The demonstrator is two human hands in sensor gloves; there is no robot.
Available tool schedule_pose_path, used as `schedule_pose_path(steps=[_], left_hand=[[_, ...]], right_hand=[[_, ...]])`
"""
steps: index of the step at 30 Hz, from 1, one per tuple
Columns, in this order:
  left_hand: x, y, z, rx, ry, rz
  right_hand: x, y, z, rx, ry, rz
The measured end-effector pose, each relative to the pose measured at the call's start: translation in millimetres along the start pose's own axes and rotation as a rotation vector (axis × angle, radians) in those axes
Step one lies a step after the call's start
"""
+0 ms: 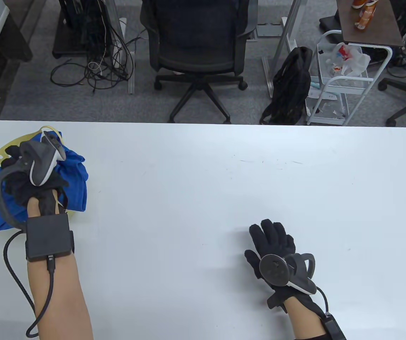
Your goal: Fold and stack clothes and towels from laundry basket
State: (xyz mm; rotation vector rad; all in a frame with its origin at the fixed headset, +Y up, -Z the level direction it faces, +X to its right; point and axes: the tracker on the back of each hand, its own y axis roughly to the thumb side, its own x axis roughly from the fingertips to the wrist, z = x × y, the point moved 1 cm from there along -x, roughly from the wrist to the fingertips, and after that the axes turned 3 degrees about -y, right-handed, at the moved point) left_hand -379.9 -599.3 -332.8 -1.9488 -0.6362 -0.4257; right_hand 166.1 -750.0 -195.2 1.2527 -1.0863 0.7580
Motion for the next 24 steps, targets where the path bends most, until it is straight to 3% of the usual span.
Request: schedule_pose_path(steps=[3, 7, 10, 11, 12, 14, 15, 17, 19, 21, 23, 24], left_hand=[[-13, 6, -9, 0.011, -0.067, 0.007], [12, 5, 20, 0.185, 0.146, -0.06], [75, 1, 71, 0.381, 0.487, -0.229], [110, -5, 89, 0.461, 0.619, -0.318], [135, -10, 98, 0.53, 0.7, -0.386], [206, -24, 106, 0.733, 0.85, -0.604], [224, -27, 104, 0.768, 0.867, -0.682], [266, -28, 86, 0.87, 0.862, -0.879], [288, -20, 59, 0.906, 0.807, -1.023], [298, 0, 22, 0.915, 0.687, -1.13], [296, 31, -20, 0.915, 0.502, -1.207], [293, 55, -49, 0.923, 0.339, -1.247]], right_hand=[[0, -3, -1, -0.013, -0.013, 0.01], [-1, -7, -3, -0.042, -0.041, 0.019], [-1, -8, -5, -0.071, -0.049, 0.024], [-1, -9, -7, -0.088, -0.058, 0.025], [-1, -10, -8, -0.103, -0.064, 0.027], [-1, -13, -13, -0.16, -0.079, 0.037], [0, -15, -16, -0.19, -0.085, 0.041], [1, -20, -21, -0.335, -0.101, 0.053], [1, -24, -25, -0.538, -0.107, 0.049], [-1, -24, -25, -0.78, -0.071, 0.015], [-7, -18, -16, -1.087, 0.041, -0.042], [-11, -10, -8, -1.292, 0.113, -0.083]])
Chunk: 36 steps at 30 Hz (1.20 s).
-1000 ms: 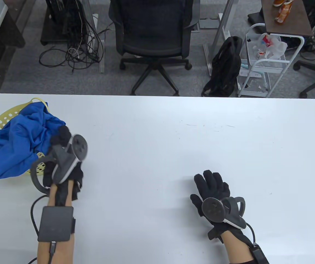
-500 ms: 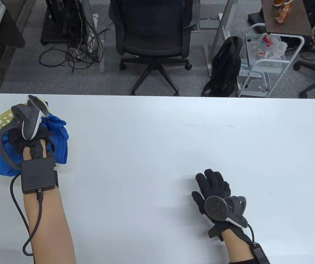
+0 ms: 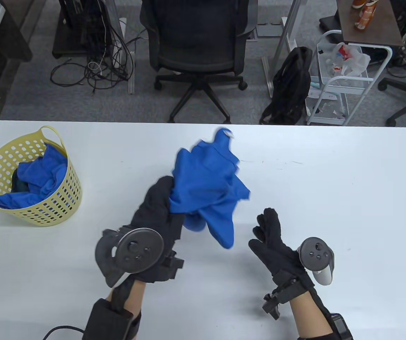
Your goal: Fold and stack clothes and towels from laundry basket
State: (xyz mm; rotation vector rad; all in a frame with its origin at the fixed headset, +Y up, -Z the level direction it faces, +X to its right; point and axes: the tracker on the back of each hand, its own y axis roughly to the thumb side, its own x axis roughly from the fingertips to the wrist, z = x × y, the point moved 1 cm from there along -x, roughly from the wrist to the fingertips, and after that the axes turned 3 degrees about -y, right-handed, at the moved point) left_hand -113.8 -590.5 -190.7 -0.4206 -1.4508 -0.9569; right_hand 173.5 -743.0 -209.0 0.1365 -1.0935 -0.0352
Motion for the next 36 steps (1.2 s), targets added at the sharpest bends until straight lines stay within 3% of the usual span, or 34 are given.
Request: schedule_pose_path(steps=[2, 5, 6, 8, 10, 13, 15, 17, 20, 26, 29, 33, 36], left_hand=[[5, -25, -55, 0.149, -0.194, 0.005], [16, -50, -107, 0.287, -0.391, 0.043], [17, -52, -114, 0.297, -0.457, 0.01], [18, -58, -124, 0.303, -0.78, -0.107], [20, -69, -117, 0.35, -0.943, -0.075], [17, -91, -103, 0.441, -0.756, -0.009], [19, -113, -97, 0.524, -0.559, 0.148], [21, -124, -101, 0.559, -0.478, 0.221], [23, -126, -110, 0.514, -0.546, 0.178], [24, -103, -131, 0.399, -0.72, 0.04], [25, -90, -140, 0.352, -0.814, -0.014], [26, -81, -140, 0.385, -0.797, -0.064], [25, -81, -136, 0.434, -0.775, -0.076]], right_hand=[[-7, -11, 16, -0.236, 0.038, 0.041], [-9, -24, 25, -0.183, -0.072, 0.118], [-9, -25, 25, -0.15, -0.079, 0.116], [-9, -22, 24, -0.117, -0.075, 0.105], [-6, -15, 17, -0.083, -0.146, 0.043], [-2, 0, 4, -0.101, -0.211, -0.054], [1, 13, -7, -0.136, -0.252, -0.137], [2, 21, -15, -0.135, -0.212, -0.225], [5, 31, -19, -0.119, -0.209, -0.284], [6, 47, -9, -0.1, 0.03, -0.389], [6, 53, -5, -0.053, 0.095, -0.407], [5, 52, -6, 0.02, 0.099, -0.39], [5, 51, -8, 0.018, 0.165, -0.383]])
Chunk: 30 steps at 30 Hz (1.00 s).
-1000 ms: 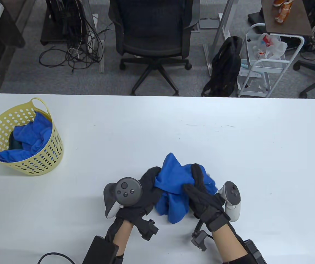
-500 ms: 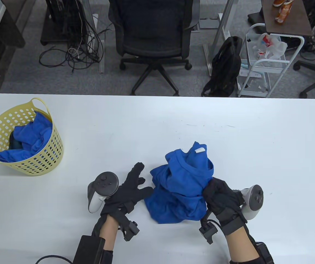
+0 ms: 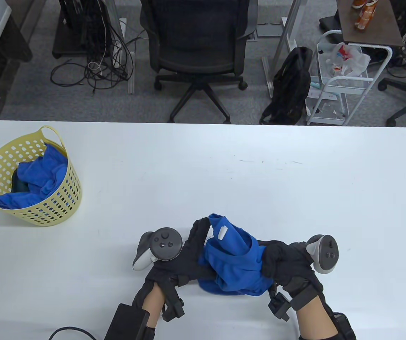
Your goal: Fold and stack clothes and towels from laundry basket
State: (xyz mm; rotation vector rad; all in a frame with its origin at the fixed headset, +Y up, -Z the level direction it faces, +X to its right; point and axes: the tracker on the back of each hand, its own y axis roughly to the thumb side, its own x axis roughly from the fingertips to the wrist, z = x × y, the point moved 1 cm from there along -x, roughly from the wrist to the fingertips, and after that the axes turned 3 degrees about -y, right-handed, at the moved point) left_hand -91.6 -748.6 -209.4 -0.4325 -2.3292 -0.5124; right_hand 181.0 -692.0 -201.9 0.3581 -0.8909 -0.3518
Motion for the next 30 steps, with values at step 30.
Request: schedule_pose_path(steps=[30], left_hand=[[35, 21, 25, 0.263, 0.53, -0.003]], right_hand=[[12, 4, 8, 0.693, -0.433, 0.267]])
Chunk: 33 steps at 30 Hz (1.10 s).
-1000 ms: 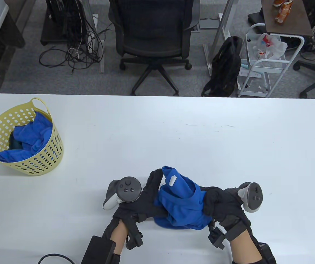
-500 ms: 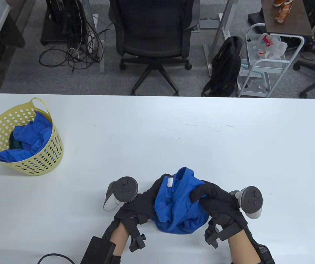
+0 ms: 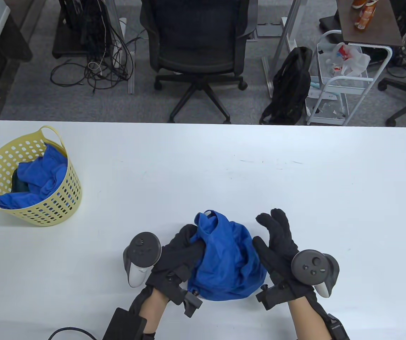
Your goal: Fold and stack clothes and towels from laundry basket
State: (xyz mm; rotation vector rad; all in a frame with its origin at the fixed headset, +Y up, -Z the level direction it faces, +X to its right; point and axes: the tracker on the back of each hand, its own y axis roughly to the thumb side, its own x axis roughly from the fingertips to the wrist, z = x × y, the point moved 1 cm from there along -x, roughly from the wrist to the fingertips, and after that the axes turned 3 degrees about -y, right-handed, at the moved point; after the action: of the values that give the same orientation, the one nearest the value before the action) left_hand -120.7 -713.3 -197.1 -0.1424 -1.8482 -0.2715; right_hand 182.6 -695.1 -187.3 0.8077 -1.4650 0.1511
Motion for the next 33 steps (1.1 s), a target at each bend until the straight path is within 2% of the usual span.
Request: schedule_pose_path(steps=[1, 2, 3, 4, 6, 8, 9, 10, 12, 16, 19, 21, 23, 25, 27, 30, 33], left_hand=[[4, 1, 6, 0.037, 0.033, 0.03], [7, 3, 9, 0.064, 0.046, 0.043], [9, 7, 12, 0.079, 0.044, 0.045], [11, 12, 13, 0.079, 0.039, 0.034], [12, 18, 11, 0.076, 0.004, 0.007], [12, 22, 3, 0.076, -0.056, -0.011], [11, 24, -3, 0.064, -0.097, -0.017], [11, 26, -6, 0.051, -0.119, -0.025], [10, 29, -11, 0.004, -0.149, -0.081], [8, 29, -24, 0.029, -0.268, -0.111], [6, 27, -29, -0.039, -0.305, -0.102], [5, 25, -30, -0.077, -0.293, -0.087], [5, 21, -25, -0.111, -0.225, -0.021], [6, 17, -19, -0.186, -0.139, 0.009], [6, 14, -9, -0.332, -0.071, 0.05], [5, 10, -1, -0.429, -0.019, 0.068], [3, 7, 3, -0.558, -0.016, 0.098]], right_hand=[[0, 5, 0, -0.045, -0.034, -0.09], [-1, 10, 3, -0.118, 0.002, -0.171], [-2, 14, 9, -0.204, 0.117, -0.219], [0, 20, 19, -0.319, 0.289, -0.201], [5, 27, 40, -0.429, 0.488, -0.171], [12, 33, 57, -0.489, 0.634, -0.155], [15, 35, 64, -0.517, 0.642, -0.15], [15, 35, 66, -0.545, 0.619, -0.152], [17, 23, 64, -0.625, 0.474, -0.009], [17, 3, 52, -0.796, 0.351, 0.142], [15, -6, 43, -0.739, 0.249, 0.202], [13, -12, 37, -0.682, 0.191, 0.201], [12, -17, 28, -0.689, 0.099, 0.213], [11, -22, 19, -0.622, 0.053, 0.265], [10, -28, 5, -0.426, 0.017, 0.277], [6, -28, -9, -0.126, -0.008, 0.218], [5, -28, -17, -0.015, -0.071, 0.17]])
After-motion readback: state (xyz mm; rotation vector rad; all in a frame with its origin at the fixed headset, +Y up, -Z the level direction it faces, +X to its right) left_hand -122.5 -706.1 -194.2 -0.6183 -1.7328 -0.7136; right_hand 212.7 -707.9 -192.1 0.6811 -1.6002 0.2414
